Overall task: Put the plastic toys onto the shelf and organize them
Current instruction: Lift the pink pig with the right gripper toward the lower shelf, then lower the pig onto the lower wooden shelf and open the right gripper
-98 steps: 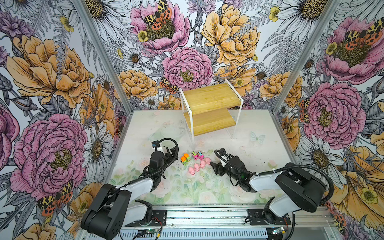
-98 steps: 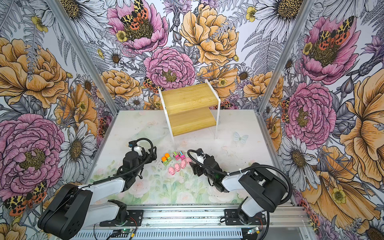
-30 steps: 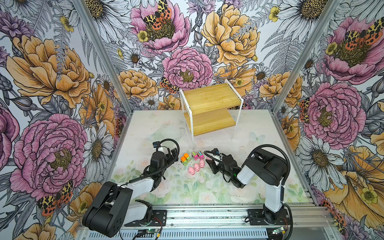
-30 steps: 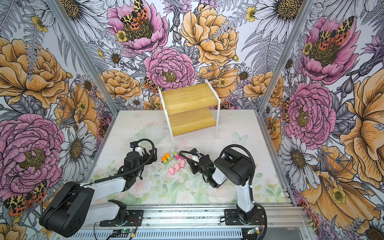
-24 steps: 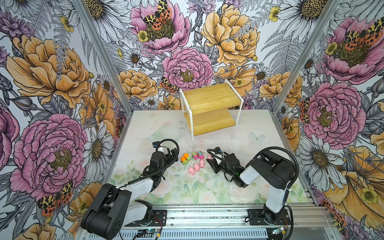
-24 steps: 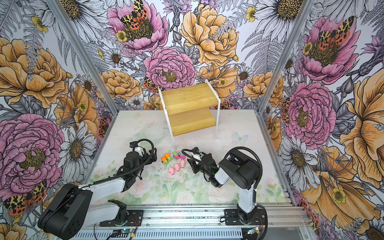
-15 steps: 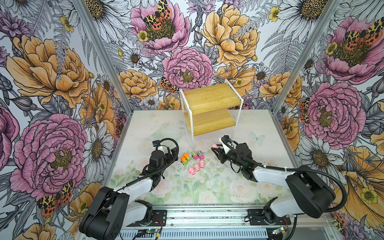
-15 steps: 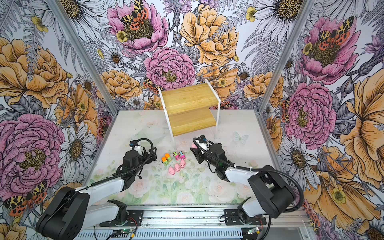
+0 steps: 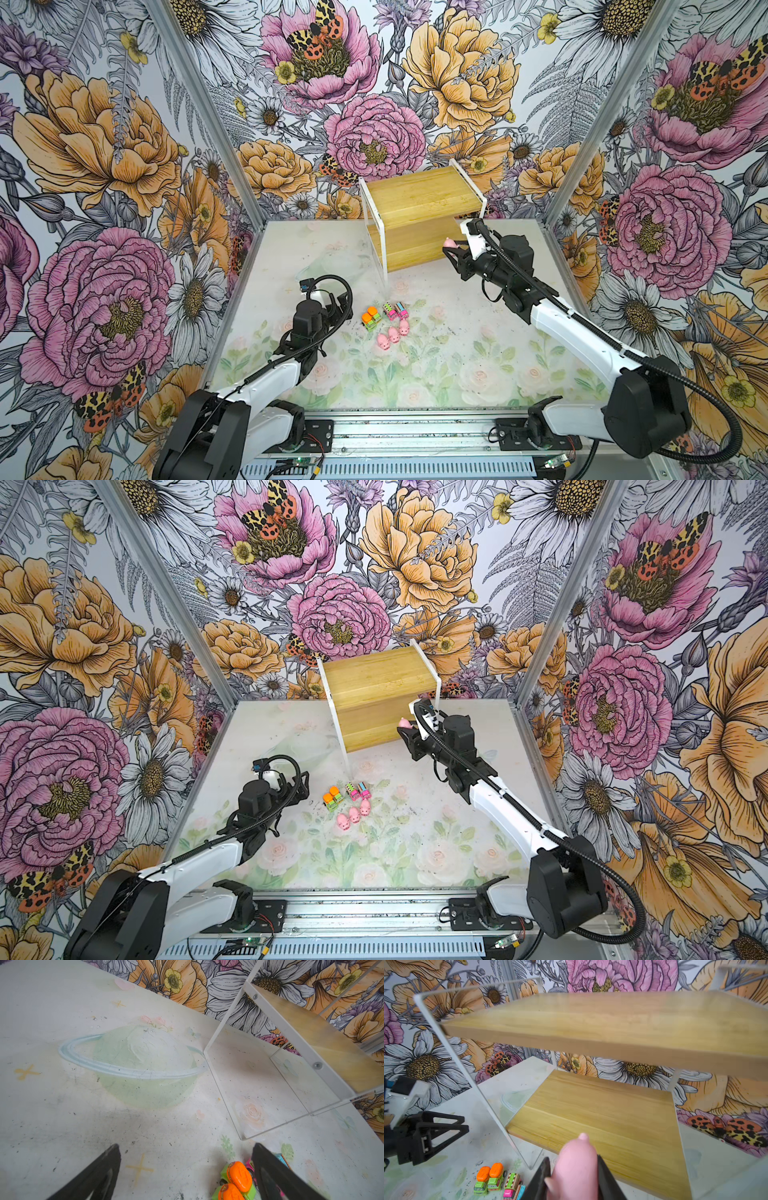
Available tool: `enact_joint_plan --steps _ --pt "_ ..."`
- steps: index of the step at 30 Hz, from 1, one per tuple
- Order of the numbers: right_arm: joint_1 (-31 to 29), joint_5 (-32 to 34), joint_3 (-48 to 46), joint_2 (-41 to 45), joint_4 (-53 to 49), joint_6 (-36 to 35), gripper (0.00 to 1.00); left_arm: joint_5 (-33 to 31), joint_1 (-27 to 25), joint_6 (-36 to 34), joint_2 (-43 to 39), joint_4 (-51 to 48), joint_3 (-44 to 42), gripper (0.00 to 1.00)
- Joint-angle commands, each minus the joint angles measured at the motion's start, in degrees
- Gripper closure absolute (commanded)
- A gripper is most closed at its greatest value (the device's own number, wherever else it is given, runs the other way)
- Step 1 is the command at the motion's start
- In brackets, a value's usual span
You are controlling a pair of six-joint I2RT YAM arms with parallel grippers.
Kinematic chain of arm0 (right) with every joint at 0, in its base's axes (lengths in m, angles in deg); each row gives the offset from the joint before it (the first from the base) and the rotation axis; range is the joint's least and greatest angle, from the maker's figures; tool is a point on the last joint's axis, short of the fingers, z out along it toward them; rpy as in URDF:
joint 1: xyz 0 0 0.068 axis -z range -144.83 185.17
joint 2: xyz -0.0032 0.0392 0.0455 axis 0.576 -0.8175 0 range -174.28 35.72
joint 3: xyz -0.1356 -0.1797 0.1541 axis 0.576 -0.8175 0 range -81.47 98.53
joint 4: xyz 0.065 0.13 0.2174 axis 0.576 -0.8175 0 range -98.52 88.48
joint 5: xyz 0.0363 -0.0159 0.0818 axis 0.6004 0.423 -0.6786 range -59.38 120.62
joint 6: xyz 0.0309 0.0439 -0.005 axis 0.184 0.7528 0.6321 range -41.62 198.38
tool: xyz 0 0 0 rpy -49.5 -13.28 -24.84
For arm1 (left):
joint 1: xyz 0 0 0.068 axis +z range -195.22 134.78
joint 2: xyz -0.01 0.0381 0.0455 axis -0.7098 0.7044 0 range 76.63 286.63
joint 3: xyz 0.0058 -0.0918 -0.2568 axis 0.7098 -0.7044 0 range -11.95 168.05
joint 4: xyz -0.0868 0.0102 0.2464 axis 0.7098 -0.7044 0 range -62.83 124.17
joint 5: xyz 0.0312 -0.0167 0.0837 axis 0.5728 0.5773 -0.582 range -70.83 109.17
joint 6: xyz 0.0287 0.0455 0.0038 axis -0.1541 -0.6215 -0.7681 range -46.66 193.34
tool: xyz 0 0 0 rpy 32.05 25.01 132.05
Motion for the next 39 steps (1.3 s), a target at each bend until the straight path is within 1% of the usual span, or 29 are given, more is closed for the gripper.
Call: enact_joint_plan --steps 1,6,8,17,24,31,39 --pt "1.7 -1.1 1.6 -3.6 -0.2 -0.1 0.65 1.5 1.1 -0.9 -0.8 -0.6 -0.9 0.01" --pt "3.4 -0.5 1.9 -7.5 4.5 0.7 0.64 2.3 1.8 -0.7 -0.5 -0.5 -0.8 0.01" --pt "4.3 -1.4 2.2 -9.1 6.3 1.5 0.64 2.4 1.9 -0.7 -0.3 -0.4 -0.7 0.01" --pt "6.6 -2.6 5.8 -15.1 8.7 1.4 0.64 2.1 2.0 -0.4 -0.8 -0.7 -0.9 0.01" --pt "6.8 -2.4 8.0 -18.4 10.8 1.9 0.65 2.0 2.1 -0.6 -0.4 -0.9 -0.3 0.01" --pt "6.7 -1.1 6.5 -20.5 16.0 2.7 0.65 2.6 2.3 -0.9 1.3 -0.4 0.3 0.01" --pt "6.2 -0.2 4.7 -21.5 18.8 2.4 0.65 2.7 2.4 -0.9 1.3 -0.1 0.1 0.01"
